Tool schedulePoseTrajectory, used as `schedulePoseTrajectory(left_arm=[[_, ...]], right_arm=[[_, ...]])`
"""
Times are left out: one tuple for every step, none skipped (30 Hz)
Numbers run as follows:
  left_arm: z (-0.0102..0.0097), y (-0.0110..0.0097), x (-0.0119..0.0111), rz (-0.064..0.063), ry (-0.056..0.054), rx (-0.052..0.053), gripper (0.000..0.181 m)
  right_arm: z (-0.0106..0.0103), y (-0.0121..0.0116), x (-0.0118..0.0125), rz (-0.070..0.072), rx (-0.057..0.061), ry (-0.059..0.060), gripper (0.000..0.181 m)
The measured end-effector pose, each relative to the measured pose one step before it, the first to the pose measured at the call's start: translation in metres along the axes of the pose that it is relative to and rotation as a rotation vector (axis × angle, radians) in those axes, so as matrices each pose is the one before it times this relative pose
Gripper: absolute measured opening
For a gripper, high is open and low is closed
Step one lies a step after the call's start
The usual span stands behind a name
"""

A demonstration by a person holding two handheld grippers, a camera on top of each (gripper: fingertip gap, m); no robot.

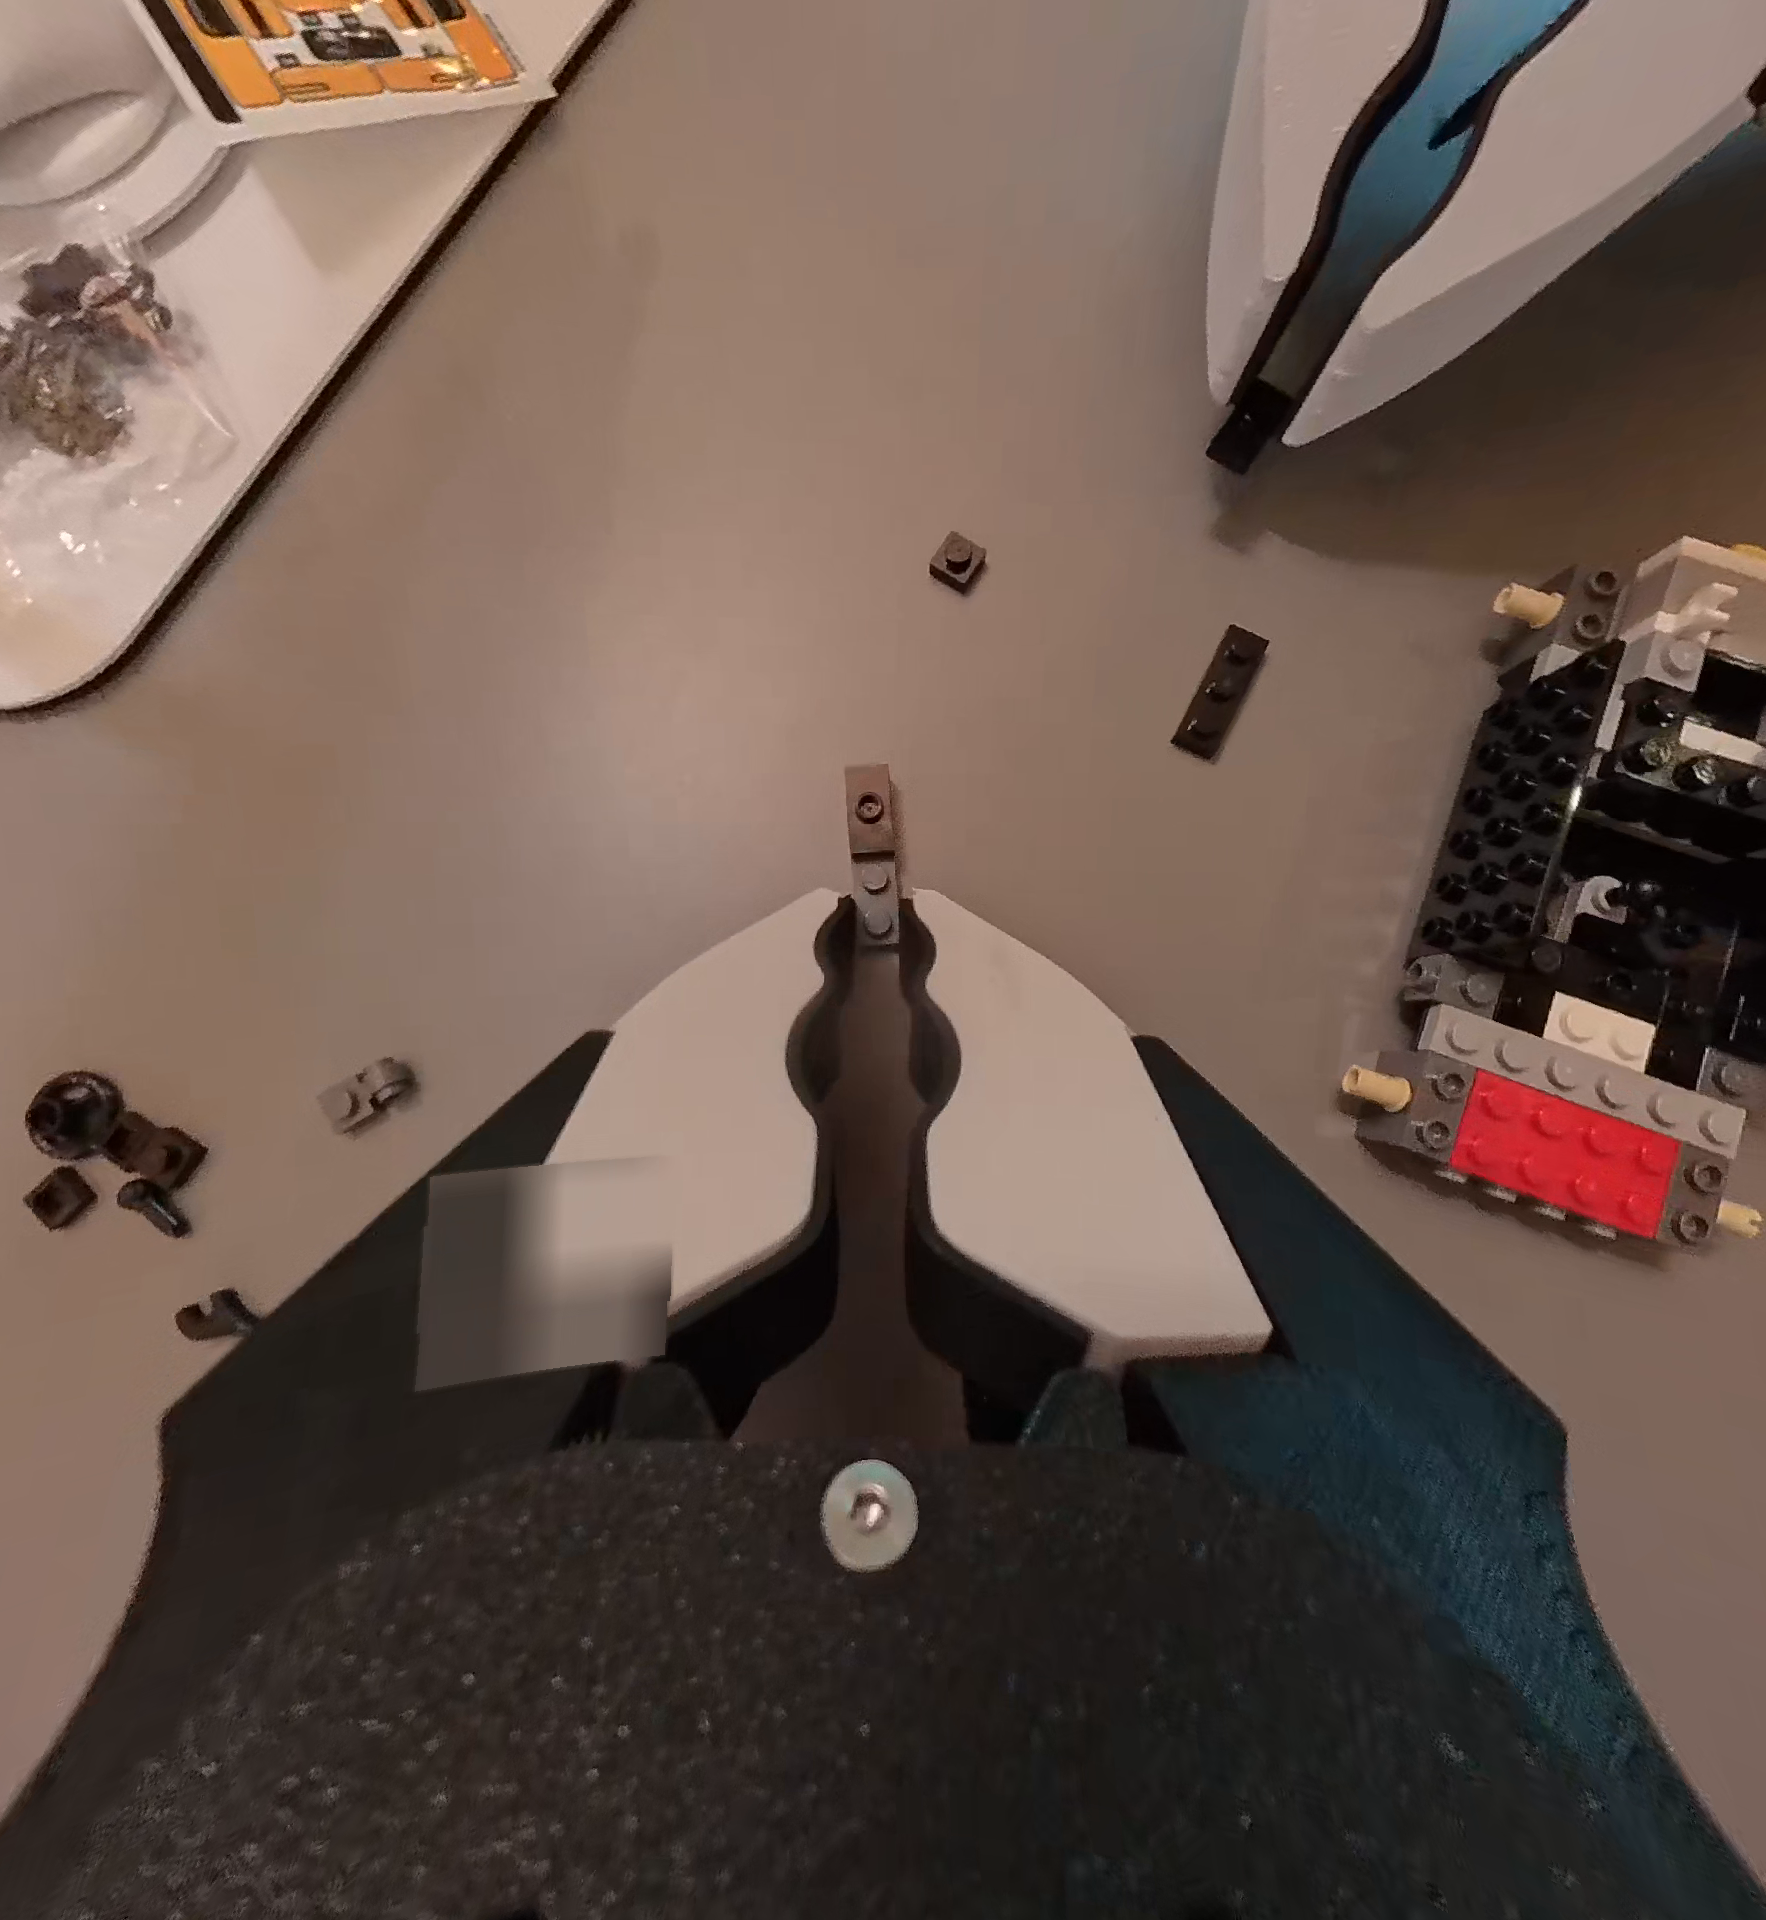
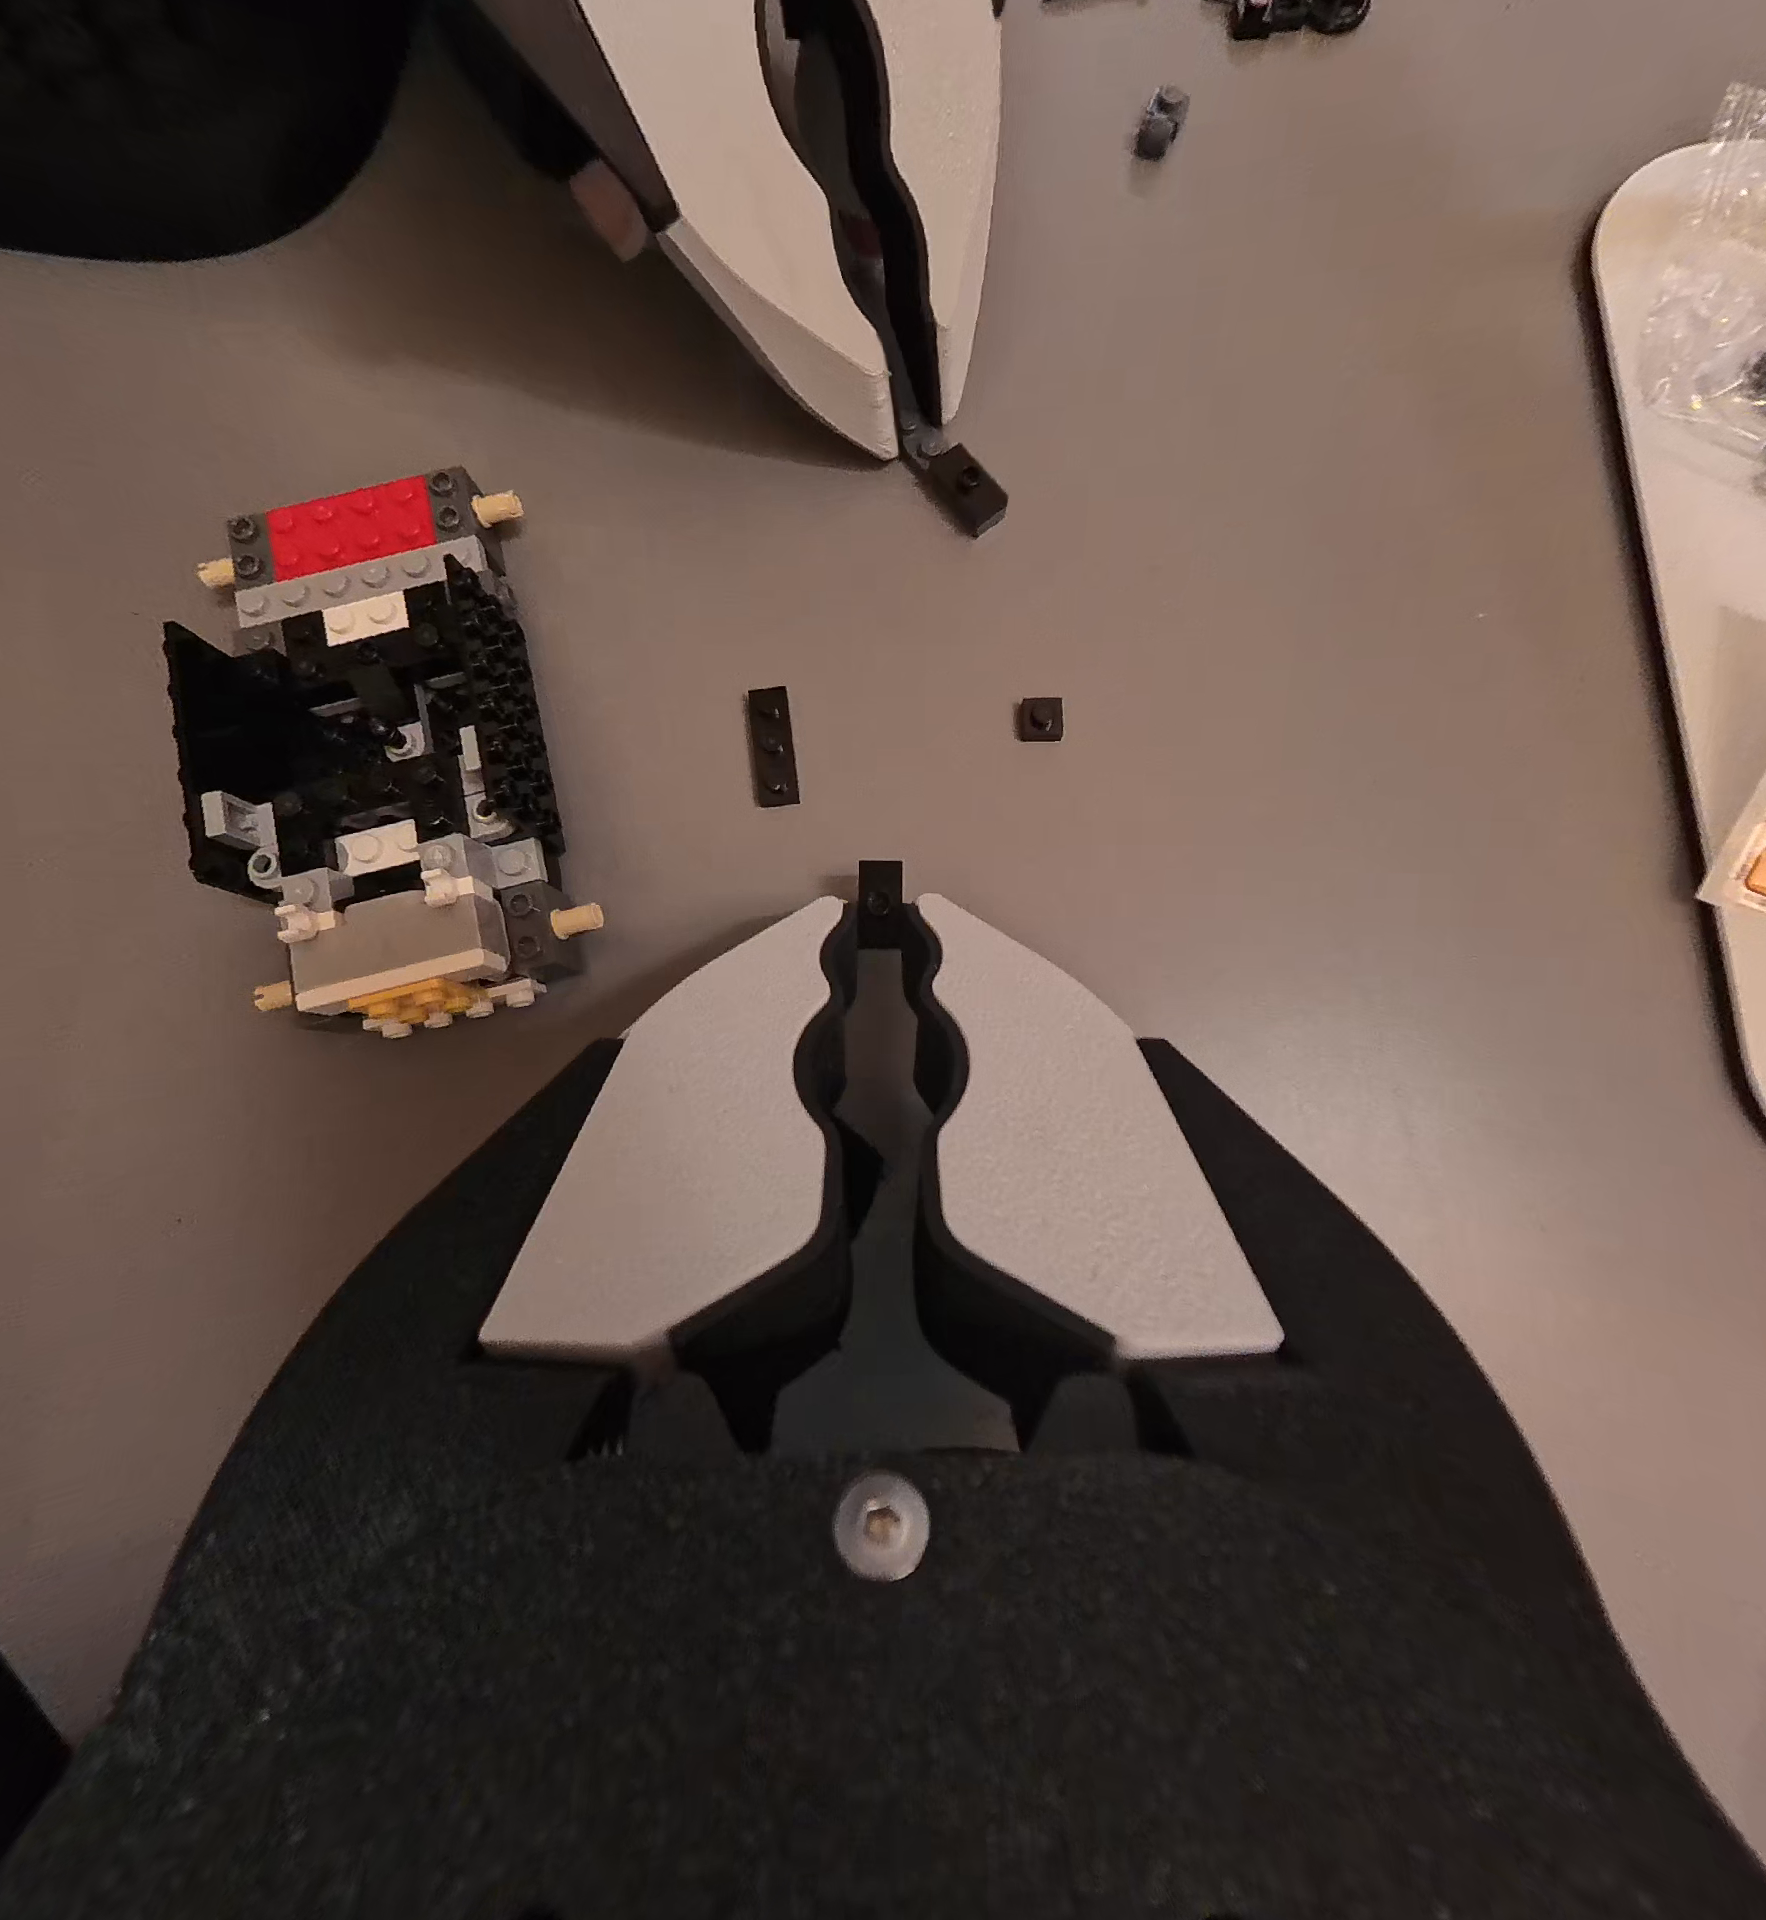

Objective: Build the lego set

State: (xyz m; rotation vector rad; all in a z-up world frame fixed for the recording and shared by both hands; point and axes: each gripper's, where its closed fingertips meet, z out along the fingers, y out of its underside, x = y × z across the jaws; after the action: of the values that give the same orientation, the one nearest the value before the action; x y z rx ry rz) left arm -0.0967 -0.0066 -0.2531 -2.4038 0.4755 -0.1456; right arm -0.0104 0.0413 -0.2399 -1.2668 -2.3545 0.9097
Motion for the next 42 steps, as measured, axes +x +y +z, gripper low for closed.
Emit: schedulePoseTrajectory(left_arm=[[-0.00006,0.0,0.00012,-0.0081,-0.0131,-0.0029,0.008],[0.00012,-0.00015,0.00125,-0.0068,-0.0047,-0.0009,0.007],[0.00005,-0.00004,0.0024,-0.0101,0.0054,-0.0014,0.007],[0.0,0.00002,0.00429,-0.0092,0.0191,-0.0023,0.01],[-0.00023,-0.0002,0.00589,-0.0025,0.0289,-0.0011,0.017],[-0.00061,-0.00025,0.00576,0.0042,0.0282,-0.0009,0.019],[-0.00153,-0.001,0.00466,0.0078,0.0256,0.0033,0.023],[-0.00276,-0.00302,0.00497,0.0103,0.0349,0.0165,0.025],[-0.00403,-0.00508,0.00469,0.0084,0.0398,0.0303,0.024],[-0.00492,-0.00633,0.00348,0.0111,0.037,0.0358,0.024],[-0.00529,-0.00626,0.00048,0.0208,0.0201,0.0325,0.024],[-0.00492,-0.00465,-0.00319,0.0355,-0.0007,0.0209,0.023],[-0.00408,-0.00212,-0.00539,0.0545,-0.0114,0.0068,0.022],[-0.00217,0.00093,-0.00686,0.0726,-0.0162,-0.0077,0.022],[-0.00003,0.00428,-0.0074,0.0777,-0.0141,-0.0235,0.022],[0.00183,0.00646,-0.0055,0.0717,0.0029,-0.0324,0.024],[0.00306,0.00662,-0.00341,0.0613,0.0201,-0.0314,0.025],[0.00338,0.00552,-0.00203,0.0479,0.0309,-0.0254,0.026],[0.00302,0.00406,-0.00075,0.0351,0.0405,-0.0177,0.027],[0.00216,0.0014,0.00005,0.0236,0.0458,-0.0081,0.027],[0.0013,-0.00094,-0.00038,0.0212,0.0399,-0.0006,0.027],[0.00078,-0.00159,-0.00097,0.0289,0.0326,-0.0033,0.027],[0.00085,-0.00105,-0.00118,0.0331,0.0278,-0.0129,0.027],[0.00108,-0.00087,-0.0004,0.0319,0.0315,-0.0179,0.028],[0.0018,-0.00122,0.00037,0.0287,0.0356,-0.0172,0.029],[0.00219,-0.00131,0.00052,0.0261,0.0354,-0.0171,0.03],[0.00258,-0.00043,0.00049,0.0244,0.0346,-0.0221,0.031],[0.00265,0.00071,0.00035,0.0229,0.0325,-0.0283,0.031],[0.0027,0.00146,-0.00007,0.0213,0.0287,-0.0315,0.032],[0.00228,0.00124,-0.00038,0.0219,0.0226,-0.0291,0.032],[0.00154,0.00014,-0.0002,0.0225,0.0196,-0.0202,0.032],[0.00086,-0.00115,-0.00069,0.0175,0.0155,-0.0104,0.032],[0.00068,-0.0011,-0.00038,0.0155,0.015,-0.0106,0.032],[0.00095,-0.00146,0.00039,0.0148,0.0154,-0.0081,0.031],[0.00116,-0.00254,0.00138,0.0133,0.0154,-0.0026,0.03],[0.00129,-0.00318,0.00255,0.0117,0.0151,0.0006,0.028],[0.00118,-0.00286,0.00246,0.0064,0.0092,0.0004,0.024],[0.00103,-0.00185,0.0014,0.0017,-0.0017,-0.0037,0.019],[0.00075,-0.00086,0.00094,-0.0054,-0.0095,-0.0071,0.009],[0.00063,-0.00119,0.00128,-0.0206,-0.0103,-0.0004,0.008],[0.00052,-0.00107,0.0007,-0.0335,-0.0192,0.0026,0.008],[0.00017,-0.0005,0.00008,-0.0412,-0.0283,0.0033,0.008]], right_arm=[[-0.00002,-0.00017,-0.00016,0.0,0.001,-0.0002,0.007],[-0.00024,-0.0001,-0.00006,0.0001,0.0015,0.0002,0.007],[-0.00017,-0.00004,0.00004,0.0,0.0015,0.001,0.007],[-0.00032,-0.00014,-0.00004,0.0001,0.001,0.001,0.007],[-0.00024,-0.00005,-0.00007,-0.0008,0.0005,0.001,0.007],[-0.00043,-0.00017,0.0001,-0.0011,0.0012,0.002,0.007],[-0.00063,-0.00017,0.00026,0.0003,0.0024,0.0018,0.007],[-0.00066,-0.0003,0.0002,0.0012,0.0027,0.0007,0.007],[-0.00082,-0.00029,0.00042,0.0003,0.0029,0.0018,0.007],[-0.00069,-0.00043,0.00046,0.0002,0.0027,0.0018,0.007],[-0.00061,-0.00053,0.00036,0.0009,0.0029,0.001,0.007],[-0.0004,-0.0006,0.00023,0.0006,0.0027,-0.0004,0.007],[-0.00039,-0.00055,0.0002,-0.0001,0.0017,0.0003,0.007],[-0.00027,-0.00051,0.00014,-0.0005,0.0013,0.0008,0.007],[-0.00025,-0.00056,0.00007,-0.0001,0.0017,0.0005,0.007],[-0.00025,-0.00057,-0.00017,0.0002,0.0019,-0.0001,0.007],[-0.00039,-0.00022,-0.0004,-0.0001,0.001,0.001,0.007],[-0.00037,-0.00002,-0.0003,-0.0009,-0.0002,0.0019,0.007],[-0.00066,-0.00001,-0.00035,-0.0012,-0.0001,0.0016,0.007],[-0.00068,-0.00004,-0.00039,-0.0012,0.0006,0.0,0.007],[-0.00066,0.00003,0.00003,-0.0002,0.0017,0.0002,0.007],[-0.0004,0.00013,0.00062,0.002,0.0024,0.0002,0.007],[-0.00009,0.00023,0.00052,0.004,0.0024,-0.0019,0.007],[0.00028,0.0006,0.00028,0.0039,0.0019,-0.0033,0.008],[0.00048,0.00105,0.00032,0.0029,0.0002,-0.0029,0.007],[0.00064,0.00114,0.00038,0.0026,-0.0019,-0.0027,0.008],[0.0005,0.00117,0.00008,0.0024,-0.0024,-0.003,0.008],[0.00025,0.00074,0.00006,0.0017,-0.0002,-0.0026,0.008],[0.00004,0.00028,0.00002,0.0018,0.0017,-0.0024,0.008],[-0.00016,0.00016,0.00017,0.0018,0.0022,-0.0014,0.008],[-0.00021,0.00006,0.00034,0.0015,0.0023,-0.0013,0.008],[-0.00009,0.00027,0.00019,0.0018,0.0015,-0.0017,0.008],[0.00011,0.00038,0.00019,0.0021,0.0007,-0.0024,0.008],[0.00022,0.00026,0.00008,0.0022,0.0009,-0.003,0.007],[0.00033,0.00013,0.00014,0.0018,0.0011,-0.0026,0.007],[0.00023,0.00014,-0.00021,0.0011,0.0006,-0.0028,0.007],[0.00014,0.00043,-0.00024,0.0004,-0.0001,-0.0027,0.007],[0.00003,0.00039,-0.00019,-0.0001,0.0003,-0.001,0.007],[-0.00002,0.00019,0.00013,0.0006,0.0017,-0.0005,0.007],[-0.00009,-0.0002,-0.00003,0.0014,0.0023,-0.0009,0.007],[-0.00011,-0.00064,-0.00036,0.0002,0.0035,-0.001,0.007],[-0.00011,-0.00131,-0.00049,-0.0024,0.006,0.0008,0.007]])
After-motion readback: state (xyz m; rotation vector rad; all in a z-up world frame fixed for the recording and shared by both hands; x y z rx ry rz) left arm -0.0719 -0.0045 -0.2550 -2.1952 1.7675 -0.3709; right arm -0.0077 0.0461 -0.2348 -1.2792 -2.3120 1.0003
